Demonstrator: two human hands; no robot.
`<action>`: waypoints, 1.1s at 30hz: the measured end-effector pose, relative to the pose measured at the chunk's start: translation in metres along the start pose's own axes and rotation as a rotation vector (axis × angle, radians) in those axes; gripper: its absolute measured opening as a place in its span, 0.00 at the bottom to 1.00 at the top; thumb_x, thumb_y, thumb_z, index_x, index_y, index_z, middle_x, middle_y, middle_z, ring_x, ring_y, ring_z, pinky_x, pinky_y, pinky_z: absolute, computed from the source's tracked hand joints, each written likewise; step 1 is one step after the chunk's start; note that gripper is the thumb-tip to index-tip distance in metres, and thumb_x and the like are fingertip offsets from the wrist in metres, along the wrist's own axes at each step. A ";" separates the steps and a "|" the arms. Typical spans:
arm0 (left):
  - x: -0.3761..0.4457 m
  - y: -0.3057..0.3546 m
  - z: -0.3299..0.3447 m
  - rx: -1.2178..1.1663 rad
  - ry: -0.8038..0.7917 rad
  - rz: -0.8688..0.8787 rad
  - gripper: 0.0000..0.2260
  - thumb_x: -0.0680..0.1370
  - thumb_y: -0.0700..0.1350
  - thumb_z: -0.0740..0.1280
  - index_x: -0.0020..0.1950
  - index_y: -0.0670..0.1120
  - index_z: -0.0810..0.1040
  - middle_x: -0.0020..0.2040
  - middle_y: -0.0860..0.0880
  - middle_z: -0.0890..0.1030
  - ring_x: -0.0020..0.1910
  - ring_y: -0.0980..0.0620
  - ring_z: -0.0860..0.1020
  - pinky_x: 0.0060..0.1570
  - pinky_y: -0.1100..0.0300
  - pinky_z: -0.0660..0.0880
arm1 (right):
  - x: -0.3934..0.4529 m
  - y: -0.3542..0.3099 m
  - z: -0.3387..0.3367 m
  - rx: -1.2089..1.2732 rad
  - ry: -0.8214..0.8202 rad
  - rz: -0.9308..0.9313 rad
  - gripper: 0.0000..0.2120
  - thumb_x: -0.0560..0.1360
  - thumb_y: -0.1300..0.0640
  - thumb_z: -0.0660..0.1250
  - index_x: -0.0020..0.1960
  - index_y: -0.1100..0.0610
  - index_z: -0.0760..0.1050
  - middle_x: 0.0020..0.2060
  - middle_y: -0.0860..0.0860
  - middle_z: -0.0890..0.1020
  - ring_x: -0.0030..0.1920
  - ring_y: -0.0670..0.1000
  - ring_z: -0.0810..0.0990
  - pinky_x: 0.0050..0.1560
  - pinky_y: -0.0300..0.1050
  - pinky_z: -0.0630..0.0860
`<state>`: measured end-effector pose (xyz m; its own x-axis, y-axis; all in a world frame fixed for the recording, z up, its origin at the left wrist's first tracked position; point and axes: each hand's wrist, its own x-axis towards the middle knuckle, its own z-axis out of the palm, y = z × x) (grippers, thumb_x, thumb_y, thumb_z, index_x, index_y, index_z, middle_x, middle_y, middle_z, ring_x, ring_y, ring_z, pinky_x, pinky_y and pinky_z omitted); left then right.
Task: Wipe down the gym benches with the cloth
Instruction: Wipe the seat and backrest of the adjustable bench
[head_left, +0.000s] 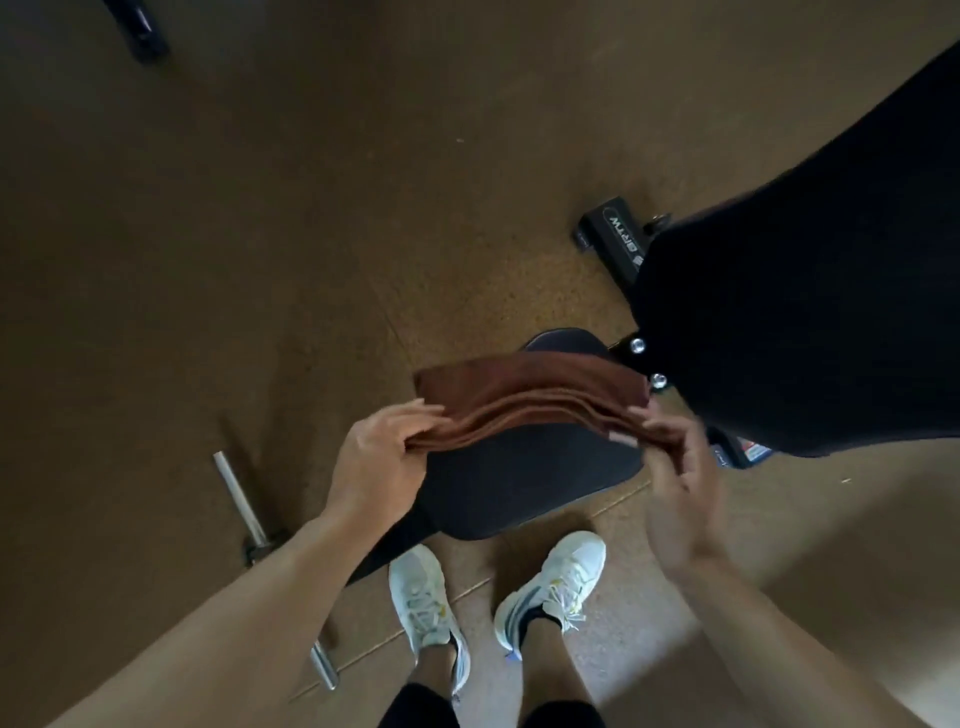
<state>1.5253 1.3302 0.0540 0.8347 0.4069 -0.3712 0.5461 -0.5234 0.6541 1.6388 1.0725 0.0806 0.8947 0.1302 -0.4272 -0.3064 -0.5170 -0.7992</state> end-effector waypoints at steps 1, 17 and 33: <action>-0.004 -0.017 0.015 0.066 -0.082 -0.004 0.21 0.71 0.28 0.69 0.57 0.47 0.86 0.59 0.52 0.85 0.64 0.54 0.79 0.70 0.52 0.73 | 0.001 0.026 0.007 -0.128 -0.072 0.041 0.19 0.81 0.67 0.60 0.51 0.42 0.78 0.69 0.41 0.77 0.75 0.39 0.65 0.77 0.56 0.64; 0.037 -0.027 0.130 0.491 -0.088 -0.220 0.33 0.82 0.64 0.44 0.82 0.48 0.42 0.82 0.42 0.55 0.81 0.42 0.54 0.78 0.39 0.53 | 0.062 0.101 0.138 -0.910 -0.021 -0.127 0.39 0.81 0.35 0.45 0.83 0.56 0.40 0.83 0.55 0.41 0.82 0.58 0.34 0.81 0.61 0.38; 0.146 0.005 0.126 0.124 -0.225 -0.382 0.27 0.84 0.59 0.43 0.70 0.48 0.73 0.62 0.43 0.81 0.62 0.43 0.78 0.60 0.47 0.70 | 0.188 0.037 0.142 -1.031 -0.256 -0.448 0.27 0.83 0.44 0.48 0.76 0.52 0.69 0.76 0.48 0.71 0.81 0.50 0.56 0.82 0.53 0.43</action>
<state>1.6589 1.2927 -0.0794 0.5594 0.4222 -0.7133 0.8106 -0.4586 0.3643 1.7500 1.1978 -0.0891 0.7282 0.5833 -0.3599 0.5384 -0.8117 -0.2264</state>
